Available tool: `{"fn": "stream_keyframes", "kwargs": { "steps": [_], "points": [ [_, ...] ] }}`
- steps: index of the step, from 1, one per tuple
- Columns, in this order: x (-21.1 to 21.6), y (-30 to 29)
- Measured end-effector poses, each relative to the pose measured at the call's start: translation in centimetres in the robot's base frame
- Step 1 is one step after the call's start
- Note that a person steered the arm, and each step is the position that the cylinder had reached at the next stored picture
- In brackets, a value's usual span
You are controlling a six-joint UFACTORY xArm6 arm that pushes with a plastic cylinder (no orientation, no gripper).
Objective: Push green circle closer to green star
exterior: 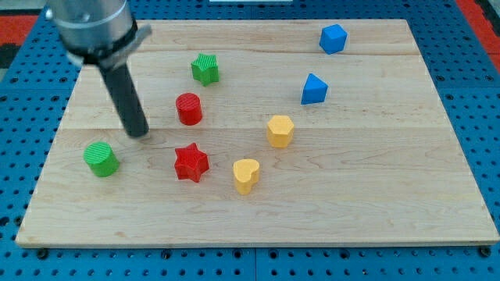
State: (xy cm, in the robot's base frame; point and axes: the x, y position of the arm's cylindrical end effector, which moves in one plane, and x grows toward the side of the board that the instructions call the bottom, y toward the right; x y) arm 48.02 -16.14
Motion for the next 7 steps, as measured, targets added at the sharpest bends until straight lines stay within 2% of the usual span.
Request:
{"fn": "stream_keyframes", "kwargs": {
  "steps": [1,2,4,5,7],
  "points": [
    [3.8,-1.1],
    [5.4,-6.7],
    [1.5,-12.8],
    [2.7,-12.2],
    [2.1,-12.4]
  ]
}}
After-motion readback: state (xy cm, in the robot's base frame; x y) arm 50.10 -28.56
